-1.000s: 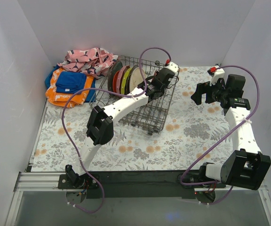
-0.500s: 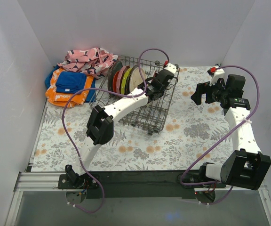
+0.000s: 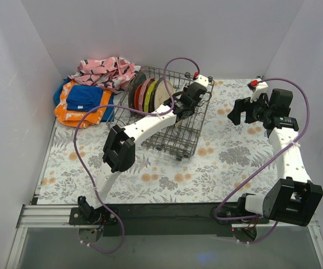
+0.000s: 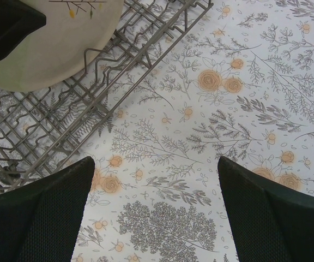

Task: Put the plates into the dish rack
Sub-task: Insert the plate into the dish rack

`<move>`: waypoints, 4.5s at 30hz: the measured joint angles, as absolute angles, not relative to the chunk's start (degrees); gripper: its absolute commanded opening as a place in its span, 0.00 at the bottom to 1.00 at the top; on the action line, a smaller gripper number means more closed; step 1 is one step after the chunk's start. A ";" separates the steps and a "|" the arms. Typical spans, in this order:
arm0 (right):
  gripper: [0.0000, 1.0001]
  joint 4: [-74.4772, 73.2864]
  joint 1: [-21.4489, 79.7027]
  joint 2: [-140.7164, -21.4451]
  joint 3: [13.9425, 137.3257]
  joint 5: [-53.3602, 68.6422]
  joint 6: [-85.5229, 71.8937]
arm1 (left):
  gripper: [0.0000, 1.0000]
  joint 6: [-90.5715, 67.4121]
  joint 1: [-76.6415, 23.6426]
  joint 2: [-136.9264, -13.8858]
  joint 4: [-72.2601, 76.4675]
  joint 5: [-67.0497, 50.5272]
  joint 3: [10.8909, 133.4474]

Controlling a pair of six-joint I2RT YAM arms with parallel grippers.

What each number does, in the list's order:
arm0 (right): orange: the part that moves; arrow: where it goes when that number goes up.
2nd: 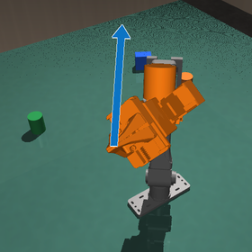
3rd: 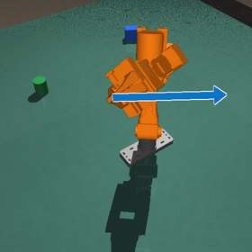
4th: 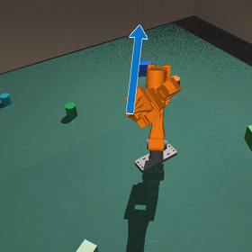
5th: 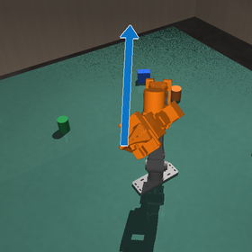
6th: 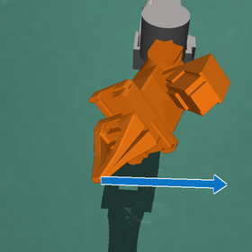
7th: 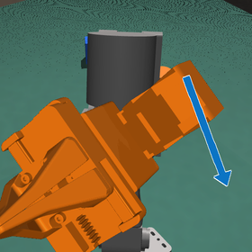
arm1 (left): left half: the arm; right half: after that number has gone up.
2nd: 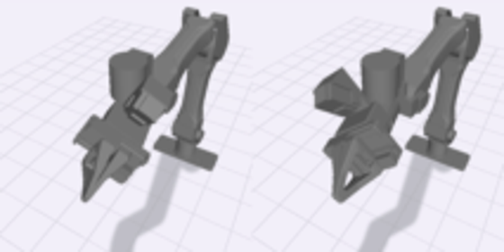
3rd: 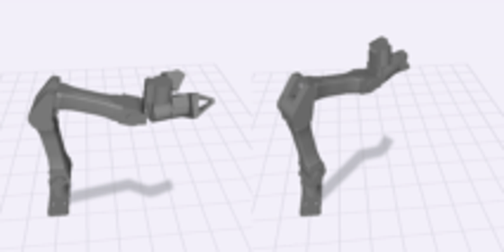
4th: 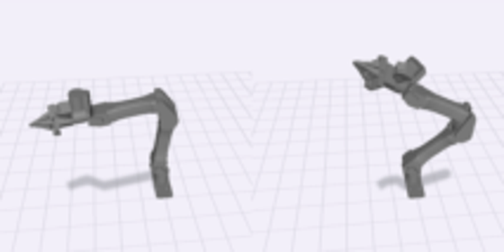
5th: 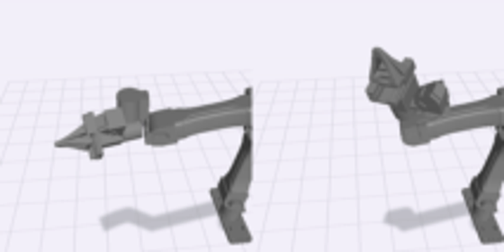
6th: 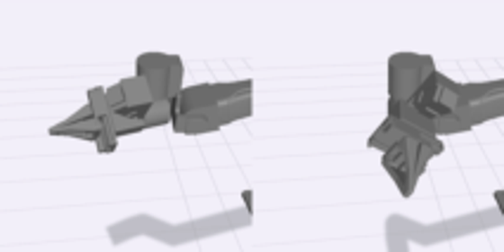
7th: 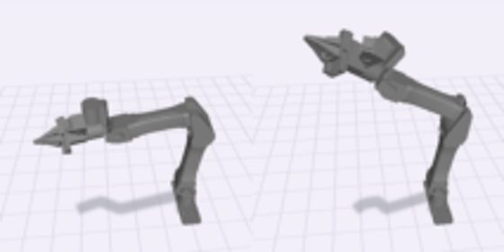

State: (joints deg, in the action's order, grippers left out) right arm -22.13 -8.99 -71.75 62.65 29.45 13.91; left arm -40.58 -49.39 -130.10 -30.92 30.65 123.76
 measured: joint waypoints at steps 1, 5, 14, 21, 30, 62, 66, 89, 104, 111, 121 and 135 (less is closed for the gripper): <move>0.99 -22.13 -8.99 -71.75 62.65 29.58 13.89 | 0.01 -40.71 -49.39 -130.10 -30.94 30.65 123.63; 0.98 -22.15 -8.99 -71.75 62.65 29.80 13.91 | 0.04 -41.06 -49.39 -130.10 -31.51 30.63 123.33; 0.99 -22.15 -8.99 -71.77 62.65 30.06 13.89 | 0.21 -41.47 -49.39 -130.10 -31.70 30.70 123.33; 0.98 -22.15 -9.02 -72.12 62.65 30.20 13.89 | 0.27 -41.47 -49.39 -130.10 -29.10 31.94 123.39; 0.98 -22.15 -9.06 -72.16 62.65 30.20 13.91 | 0.31 -41.60 -49.45 -130.10 -28.40 32.84 123.66; 0.98 -22.13 -9.41 -72.16 62.41 30.20 13.91 | 0.34 -42.02 -50.04 -130.10 -26.04 41.36 126.13; 0.98 -22.13 -9.41 -72.16 62.39 30.20 13.91 | 0.34 -42.02 -50.06 -130.08 -25.61 41.76 126.13; 0.98 -22.13 -9.43 -72.16 62.39 30.50 13.91 | 0.35 -41.65 -50.11 -129.45 -23.49 42.70 126.04; 0.98 -22.13 -9.74 -72.16 62.39 30.61 13.93 | 0.38 -40.88 -50.43 -129.43 -21.39 44.62 124.60; 0.99 -22.13 -9.74 -72.16 62.33 30.61 13.93 | 0.38 -40.82 -50.48 -129.43 -21.10 44.97 124.60; 0.98 -22.15 -9.74 -72.16 62.02 30.63 13.93 | 0.31 -39.92 -50.48 -129.38 -20.88 45.52 124.55; 0.98 -22.13 -9.80 -72.16 62.02 30.63 13.96 | 0.29 -36.75 -49.23 -127.37 -19.31 51.07 124.53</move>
State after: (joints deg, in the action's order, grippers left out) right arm -22.13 -9.80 -72.16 62.02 30.63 13.96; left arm -36.75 -49.23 -127.37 -19.31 51.07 124.53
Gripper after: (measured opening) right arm 0.985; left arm 0.294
